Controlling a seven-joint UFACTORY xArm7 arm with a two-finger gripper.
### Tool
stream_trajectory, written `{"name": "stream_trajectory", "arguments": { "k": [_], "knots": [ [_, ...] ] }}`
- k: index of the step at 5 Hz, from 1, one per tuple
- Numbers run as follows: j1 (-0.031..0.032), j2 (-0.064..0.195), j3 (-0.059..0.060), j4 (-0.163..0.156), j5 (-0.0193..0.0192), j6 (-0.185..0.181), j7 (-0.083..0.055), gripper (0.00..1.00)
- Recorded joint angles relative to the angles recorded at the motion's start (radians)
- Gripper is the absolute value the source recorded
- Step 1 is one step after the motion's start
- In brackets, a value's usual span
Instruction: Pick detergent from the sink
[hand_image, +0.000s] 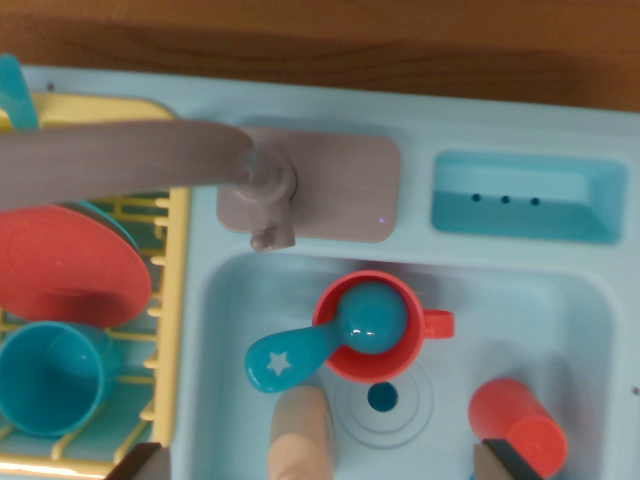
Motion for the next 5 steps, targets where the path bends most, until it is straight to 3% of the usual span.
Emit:
{"name": "stream_trajectory", "arguments": {
  "k": [1,2,3,4,5],
  "knots": [
    [-0.001,0.004,-0.003,-0.045,0.0056,-0.047,-0.025,0.0],
    [-0.001,0.004,-0.003,-0.045,0.0056,-0.047,-0.025,0.0],
    [-0.0021,0.008,-0.006,-0.091,0.0113,-0.095,-0.051,0.0],
    [-0.0021,0.008,-0.006,-0.091,0.0113,-0.095,-0.051,0.0],
    [-0.0031,0.012,-0.008,-0.136,0.017,-0.142,-0.077,0.0]
  ]
}}
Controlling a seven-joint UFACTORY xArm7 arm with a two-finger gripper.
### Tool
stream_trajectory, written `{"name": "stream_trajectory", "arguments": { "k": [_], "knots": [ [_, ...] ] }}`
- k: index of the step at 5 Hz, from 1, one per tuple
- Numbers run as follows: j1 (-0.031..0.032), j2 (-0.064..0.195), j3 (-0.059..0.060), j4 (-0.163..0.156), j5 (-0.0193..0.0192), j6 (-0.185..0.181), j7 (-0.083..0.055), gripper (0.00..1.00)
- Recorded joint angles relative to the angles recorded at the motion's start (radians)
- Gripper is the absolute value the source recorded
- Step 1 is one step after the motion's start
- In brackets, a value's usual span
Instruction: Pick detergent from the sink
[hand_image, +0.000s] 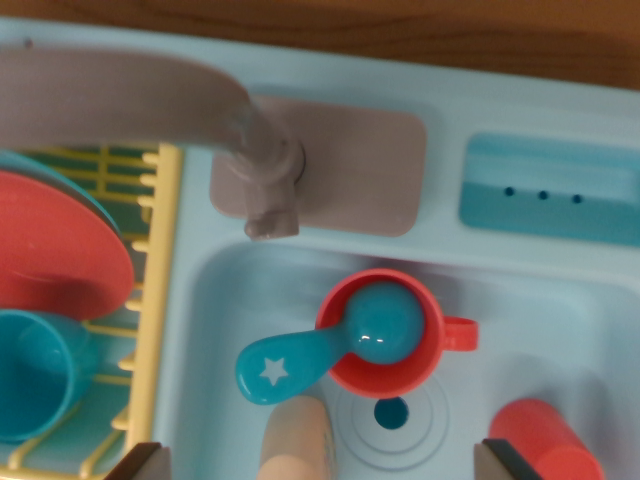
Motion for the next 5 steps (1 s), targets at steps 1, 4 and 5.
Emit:
{"name": "stream_trajectory", "arguments": {
  "k": [1,4,5],
  "knots": [
    [0.0,0.0,0.0,0.0,0.0,0.0,0.0,0.0],
    [-0.002,0.008,-0.005,-0.088,0.0109,-0.092,-0.05,0.0],
    [-0.002,0.008,-0.005,-0.088,0.0109,-0.092,-0.05,0.0]
  ]
}}
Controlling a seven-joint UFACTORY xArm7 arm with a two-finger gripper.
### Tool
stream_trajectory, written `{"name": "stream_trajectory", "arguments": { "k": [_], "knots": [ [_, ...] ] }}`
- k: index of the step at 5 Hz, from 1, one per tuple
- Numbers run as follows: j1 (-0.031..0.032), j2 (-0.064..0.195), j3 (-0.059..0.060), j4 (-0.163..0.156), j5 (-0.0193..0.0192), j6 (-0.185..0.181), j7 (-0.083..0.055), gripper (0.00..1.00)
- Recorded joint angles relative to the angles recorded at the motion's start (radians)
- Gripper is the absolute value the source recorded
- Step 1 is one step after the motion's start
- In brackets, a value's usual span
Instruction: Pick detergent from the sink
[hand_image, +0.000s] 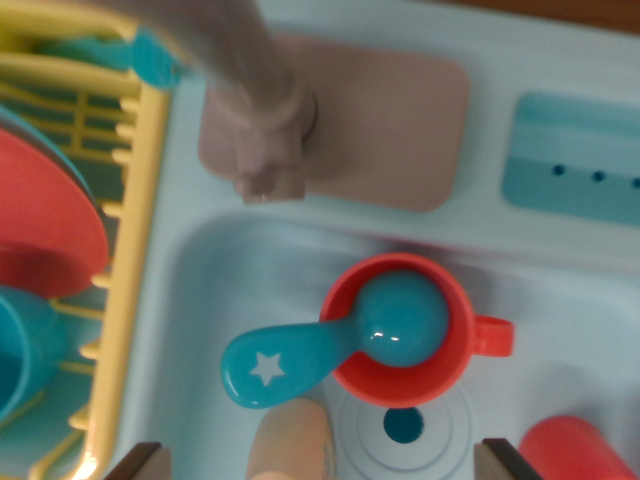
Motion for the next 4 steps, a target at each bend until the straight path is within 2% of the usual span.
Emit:
{"name": "stream_trajectory", "arguments": {
  "k": [1,2,3,4],
  "knots": [
    [-0.0009,0.004,-0.003,-0.041,0.0051,-0.043,-0.023,0.0],
    [-0.0009,0.004,-0.003,-0.041,0.0051,-0.043,-0.023,0.0],
    [-0.0019,0.007,-0.005,-0.081,0.0101,-0.085,-0.046,0.0],
    [-0.0019,0.007,-0.005,-0.081,0.0101,-0.085,-0.046,0.0]
  ]
}}
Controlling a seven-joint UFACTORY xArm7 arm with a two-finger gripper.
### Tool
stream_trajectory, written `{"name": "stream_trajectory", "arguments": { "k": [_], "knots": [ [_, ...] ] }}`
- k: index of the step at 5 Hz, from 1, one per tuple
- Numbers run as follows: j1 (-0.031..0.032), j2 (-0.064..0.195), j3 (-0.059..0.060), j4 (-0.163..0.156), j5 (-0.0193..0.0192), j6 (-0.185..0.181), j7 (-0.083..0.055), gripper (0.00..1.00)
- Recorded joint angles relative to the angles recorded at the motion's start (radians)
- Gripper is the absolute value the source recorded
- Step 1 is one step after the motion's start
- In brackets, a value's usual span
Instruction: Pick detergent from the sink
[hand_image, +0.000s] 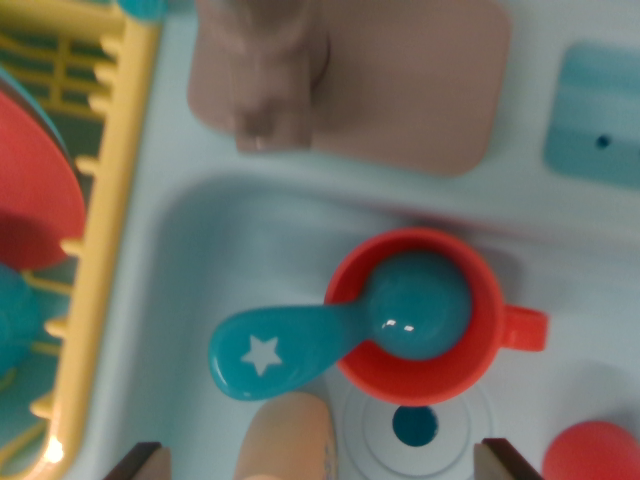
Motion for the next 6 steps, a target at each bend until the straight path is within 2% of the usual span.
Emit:
{"name": "stream_trajectory", "arguments": {
  "k": [1,2,3,4,5,6],
  "knots": [
    [-0.0009,0.003,-0.002,-0.037,0.0046,-0.039,-0.021,0.0],
    [-0.0009,0.003,-0.002,-0.037,0.0046,-0.039,-0.021,0.0],
    [-0.0016,0.006,-0.004,-0.07,0.0087,-0.073,-0.039,0.0],
    [-0.0016,0.006,-0.004,-0.07,0.0087,-0.073,-0.039,0.0],
    [-0.0023,0.009,-0.006,-0.1,0.0125,-0.104,-0.057,0.0],
    [-0.0023,0.009,-0.006,-0.1,0.0125,-0.104,-0.057,0.0]
  ]
}}
